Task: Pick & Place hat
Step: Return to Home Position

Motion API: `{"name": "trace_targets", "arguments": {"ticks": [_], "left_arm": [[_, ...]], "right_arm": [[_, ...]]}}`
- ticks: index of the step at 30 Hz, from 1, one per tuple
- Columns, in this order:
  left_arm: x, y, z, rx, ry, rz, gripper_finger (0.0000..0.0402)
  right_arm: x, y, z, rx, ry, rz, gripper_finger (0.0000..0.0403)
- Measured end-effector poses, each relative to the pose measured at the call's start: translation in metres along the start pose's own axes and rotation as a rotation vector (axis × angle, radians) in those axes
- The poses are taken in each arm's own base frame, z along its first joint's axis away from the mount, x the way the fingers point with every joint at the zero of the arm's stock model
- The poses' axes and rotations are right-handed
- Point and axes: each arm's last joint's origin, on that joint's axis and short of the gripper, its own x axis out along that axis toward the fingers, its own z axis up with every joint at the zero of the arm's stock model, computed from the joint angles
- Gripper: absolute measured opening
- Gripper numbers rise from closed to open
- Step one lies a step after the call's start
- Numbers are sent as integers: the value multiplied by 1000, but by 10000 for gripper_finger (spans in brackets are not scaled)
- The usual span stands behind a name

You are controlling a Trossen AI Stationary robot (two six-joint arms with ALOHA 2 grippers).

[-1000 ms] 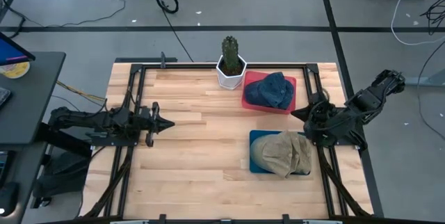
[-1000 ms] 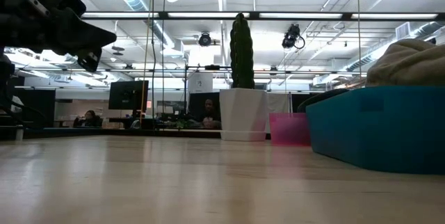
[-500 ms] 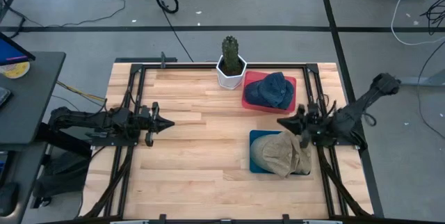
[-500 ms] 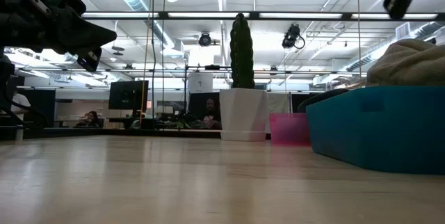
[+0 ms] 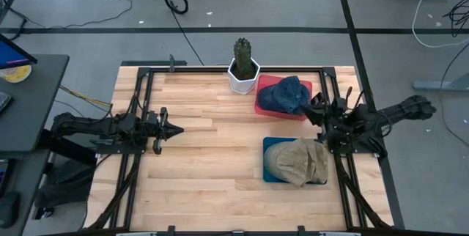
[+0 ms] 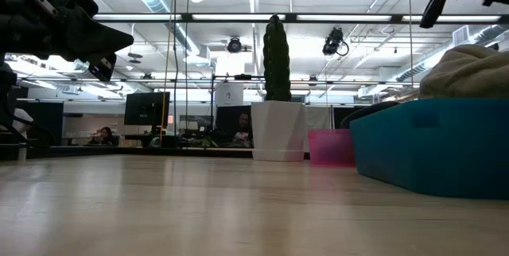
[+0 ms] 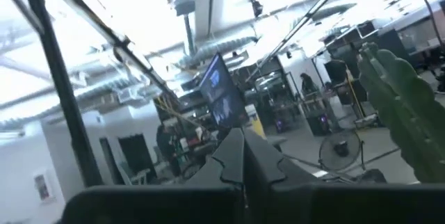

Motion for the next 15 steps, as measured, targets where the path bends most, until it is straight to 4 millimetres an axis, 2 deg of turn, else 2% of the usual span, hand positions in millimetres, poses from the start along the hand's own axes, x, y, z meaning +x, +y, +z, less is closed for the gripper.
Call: {"name": "trace_targets", "arguments": {"ticks": [7, 15], "left_arm": [[0, 0, 0, -1, 0, 0, 3], [0, 0, 0, -1, -1, -1, 3]], "right_arm": [[-22, -9, 7, -35, 76, -3, 0], [-35, -19, 15, -98, 25, -42, 0]]}}
